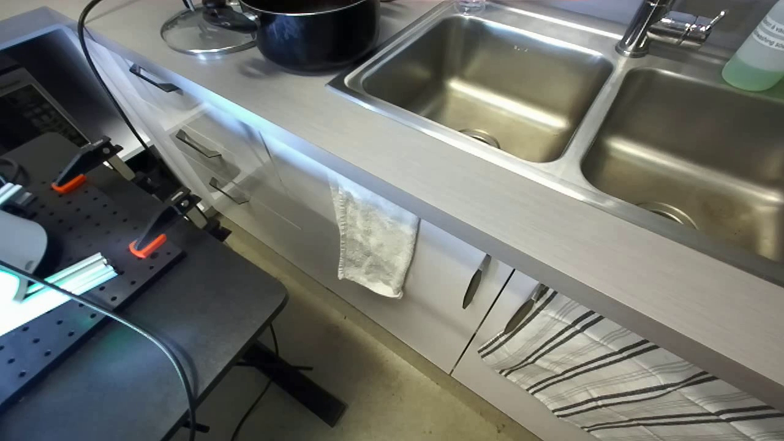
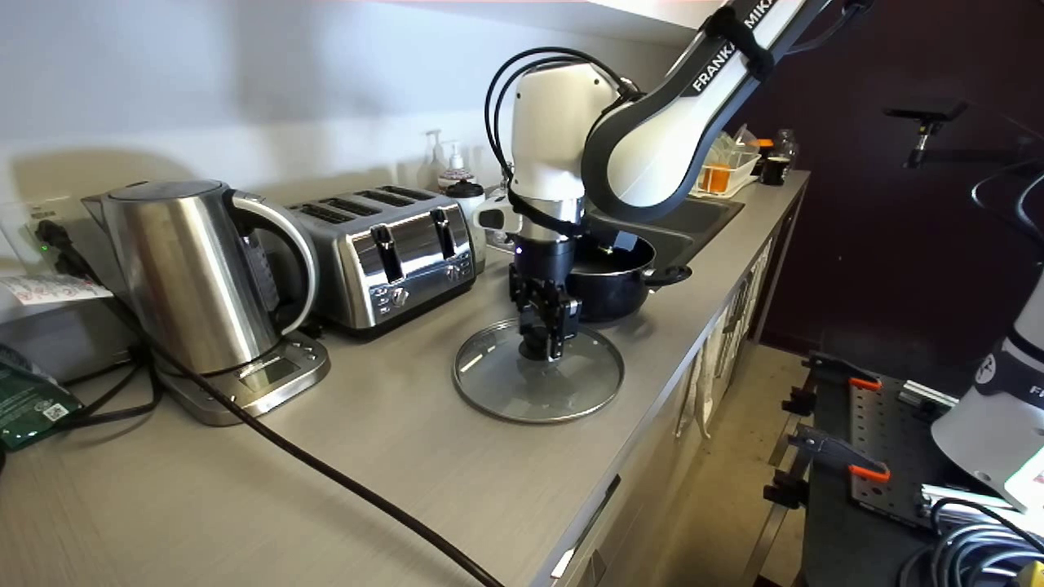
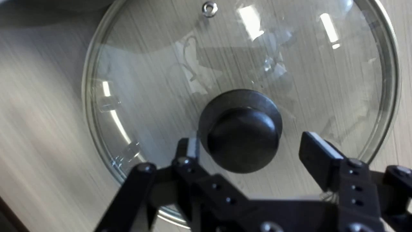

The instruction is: Put the glass lid on the pot.

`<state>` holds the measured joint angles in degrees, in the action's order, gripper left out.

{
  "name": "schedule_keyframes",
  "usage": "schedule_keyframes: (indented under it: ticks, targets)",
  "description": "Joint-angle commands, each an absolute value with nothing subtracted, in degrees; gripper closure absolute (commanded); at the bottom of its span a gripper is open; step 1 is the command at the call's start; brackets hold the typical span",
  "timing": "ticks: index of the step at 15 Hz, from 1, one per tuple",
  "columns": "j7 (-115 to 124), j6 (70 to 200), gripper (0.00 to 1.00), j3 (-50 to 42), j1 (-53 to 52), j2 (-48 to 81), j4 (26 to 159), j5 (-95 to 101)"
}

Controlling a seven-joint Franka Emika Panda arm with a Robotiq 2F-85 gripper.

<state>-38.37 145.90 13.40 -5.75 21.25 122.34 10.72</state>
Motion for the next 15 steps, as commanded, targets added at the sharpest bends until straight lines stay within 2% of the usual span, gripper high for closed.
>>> schedule_keyframes:
  ticks: [1, 4, 15]
  targets:
    - [-40.47, 146.91, 0.51, 14.39, -4.8, 20.43, 123.21, 9.2]
    - [-40.56, 147.03, 0.75, 14.45, -4.72, 19.98, 123.46, 8.91]
    - [-42.74, 146.61, 0.75, 18.59, -5.38, 14.73, 127.59, 4.61]
